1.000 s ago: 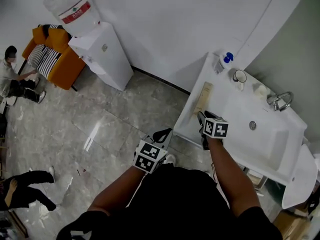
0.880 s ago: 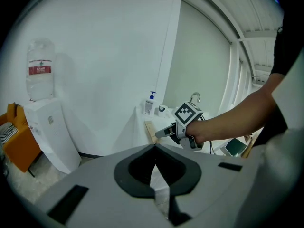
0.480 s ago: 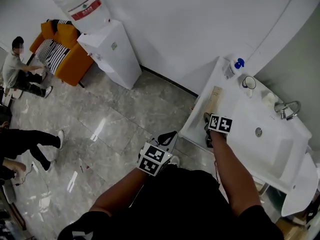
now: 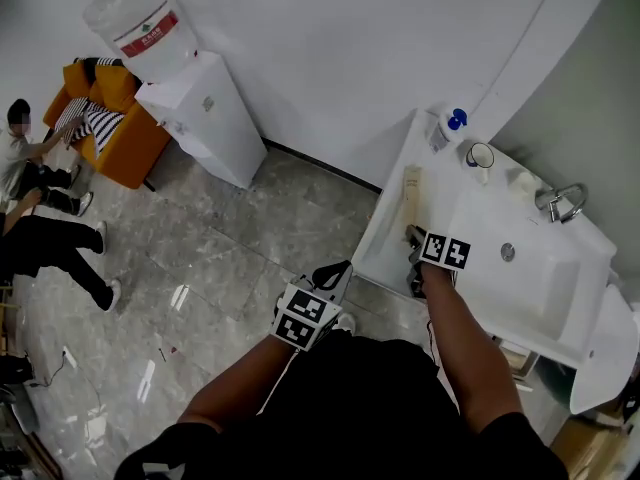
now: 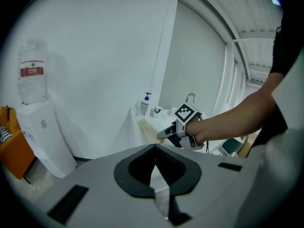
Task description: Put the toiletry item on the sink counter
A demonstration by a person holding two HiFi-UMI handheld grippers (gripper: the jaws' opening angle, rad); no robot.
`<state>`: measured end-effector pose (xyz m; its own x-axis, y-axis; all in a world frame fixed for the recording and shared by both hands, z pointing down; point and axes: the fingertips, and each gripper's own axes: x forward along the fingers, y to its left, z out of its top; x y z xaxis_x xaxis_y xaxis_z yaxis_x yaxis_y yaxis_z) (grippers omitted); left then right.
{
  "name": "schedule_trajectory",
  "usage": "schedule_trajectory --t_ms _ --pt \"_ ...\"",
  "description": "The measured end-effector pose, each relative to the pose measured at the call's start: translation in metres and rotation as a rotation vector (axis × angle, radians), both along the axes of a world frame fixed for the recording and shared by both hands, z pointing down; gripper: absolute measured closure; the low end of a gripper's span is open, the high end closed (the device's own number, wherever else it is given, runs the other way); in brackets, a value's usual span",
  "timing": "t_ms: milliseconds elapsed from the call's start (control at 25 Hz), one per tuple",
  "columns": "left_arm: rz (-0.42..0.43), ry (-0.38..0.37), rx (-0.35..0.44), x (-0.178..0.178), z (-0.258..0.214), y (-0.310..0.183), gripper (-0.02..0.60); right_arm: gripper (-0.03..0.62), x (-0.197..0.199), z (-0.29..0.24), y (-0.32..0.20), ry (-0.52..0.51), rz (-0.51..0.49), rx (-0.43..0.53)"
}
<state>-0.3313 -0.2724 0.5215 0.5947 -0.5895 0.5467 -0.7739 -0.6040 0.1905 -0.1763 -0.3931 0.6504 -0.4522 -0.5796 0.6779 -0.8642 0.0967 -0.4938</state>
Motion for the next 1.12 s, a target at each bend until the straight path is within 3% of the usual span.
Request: schedule_trajectory --t_ms 240,640,1120 --pt "0.059 0.012 0.008 0.017 -0.003 0.002 0.581 0.553 0.012 -0.019 0.018 -0.009 0.018 0.047" --pt "0.173 0.028 0.001 0.055 0.003 0.01 0.581 0.557 0.052 -0.053 0.068 -0.1 0.143 0.103" --pt "0.421 0.046 0.019 0.155 -0.001 0.029 0.581 0.559 0.134 -0.114 0.149 -0.197 0.348 0.215"
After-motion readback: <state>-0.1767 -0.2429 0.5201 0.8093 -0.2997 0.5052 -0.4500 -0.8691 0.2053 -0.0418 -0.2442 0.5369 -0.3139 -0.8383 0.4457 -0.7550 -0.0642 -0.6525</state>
